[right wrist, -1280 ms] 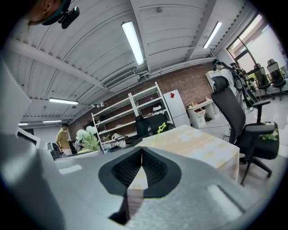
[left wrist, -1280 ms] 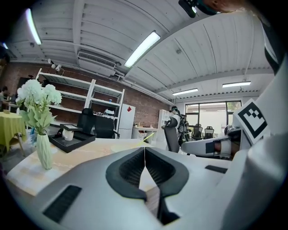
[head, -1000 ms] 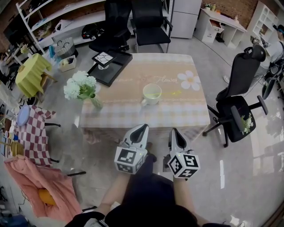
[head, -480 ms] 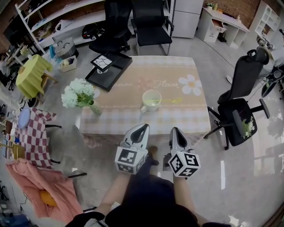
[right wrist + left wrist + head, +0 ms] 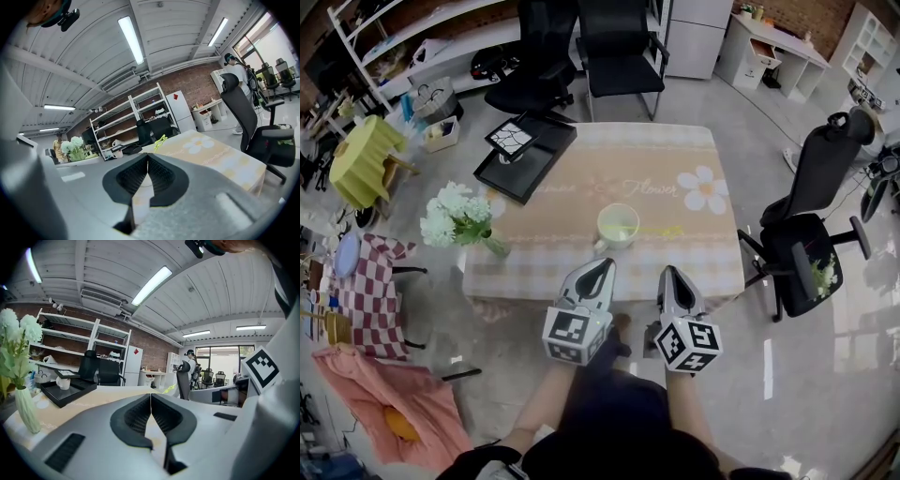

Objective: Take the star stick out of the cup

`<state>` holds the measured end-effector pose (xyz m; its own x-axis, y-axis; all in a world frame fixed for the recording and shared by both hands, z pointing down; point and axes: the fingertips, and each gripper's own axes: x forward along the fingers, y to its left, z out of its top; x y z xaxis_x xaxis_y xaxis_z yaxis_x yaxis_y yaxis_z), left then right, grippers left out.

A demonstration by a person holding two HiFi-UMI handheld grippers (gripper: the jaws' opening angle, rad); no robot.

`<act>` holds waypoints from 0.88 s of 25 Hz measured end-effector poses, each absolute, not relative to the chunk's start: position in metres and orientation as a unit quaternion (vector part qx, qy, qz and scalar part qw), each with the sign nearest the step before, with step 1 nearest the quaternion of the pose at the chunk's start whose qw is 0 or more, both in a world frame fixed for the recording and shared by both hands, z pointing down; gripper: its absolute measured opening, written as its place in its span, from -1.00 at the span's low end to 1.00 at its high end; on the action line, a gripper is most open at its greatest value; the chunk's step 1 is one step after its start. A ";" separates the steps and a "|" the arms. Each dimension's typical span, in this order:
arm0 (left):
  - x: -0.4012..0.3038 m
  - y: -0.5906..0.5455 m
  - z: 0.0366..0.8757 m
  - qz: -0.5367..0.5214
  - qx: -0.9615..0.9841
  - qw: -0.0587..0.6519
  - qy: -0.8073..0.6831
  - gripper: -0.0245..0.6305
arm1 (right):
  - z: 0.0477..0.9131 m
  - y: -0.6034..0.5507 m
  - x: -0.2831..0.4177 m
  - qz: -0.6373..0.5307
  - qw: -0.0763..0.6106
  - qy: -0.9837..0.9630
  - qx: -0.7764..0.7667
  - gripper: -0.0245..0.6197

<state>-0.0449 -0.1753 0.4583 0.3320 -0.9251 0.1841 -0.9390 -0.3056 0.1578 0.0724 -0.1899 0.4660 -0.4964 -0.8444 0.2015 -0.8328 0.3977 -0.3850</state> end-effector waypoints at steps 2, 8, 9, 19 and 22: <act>-0.045 -0.185 0.460 0.030 0.808 0.118 -0.576 -0.89 | 0.468 -0.198 0.071 -0.225 0.010 0.835 -0.502 -0.91; -0.044 -0.212 0.462 0.031 0.813 0.124 -0.569 -0.89 | 0.475 -0.218 0.068 -0.232 -0.001 0.833 -0.502 -0.91; -0.045 -0.216 0.463 0.031 0.813 0.125 -0.568 -0.89 | 0.476 -0.220 0.067 -0.236 -0.002 0.833 -0.500 -0.91; -0.050 -0.245 0.465 0.034 0.813 0.127 -0.567 -0.89 | 0.488 -0.236 0.054 -0.264 -0.018 0.840 -0.474 -0.58; -0.055 -0.252 0.464 0.030 0.811 0.128 -0.570 -0.89 | 0.488 -0.240 0.052 -0.266 -0.020 0.840 -0.472 -0.46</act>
<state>-0.0552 -0.2521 0.4639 0.3482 -0.9170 0.1943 -0.9324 -0.3175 0.1728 0.0524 -0.2400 0.4883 -0.5532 -0.7827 0.2853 -0.8041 0.4122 -0.4283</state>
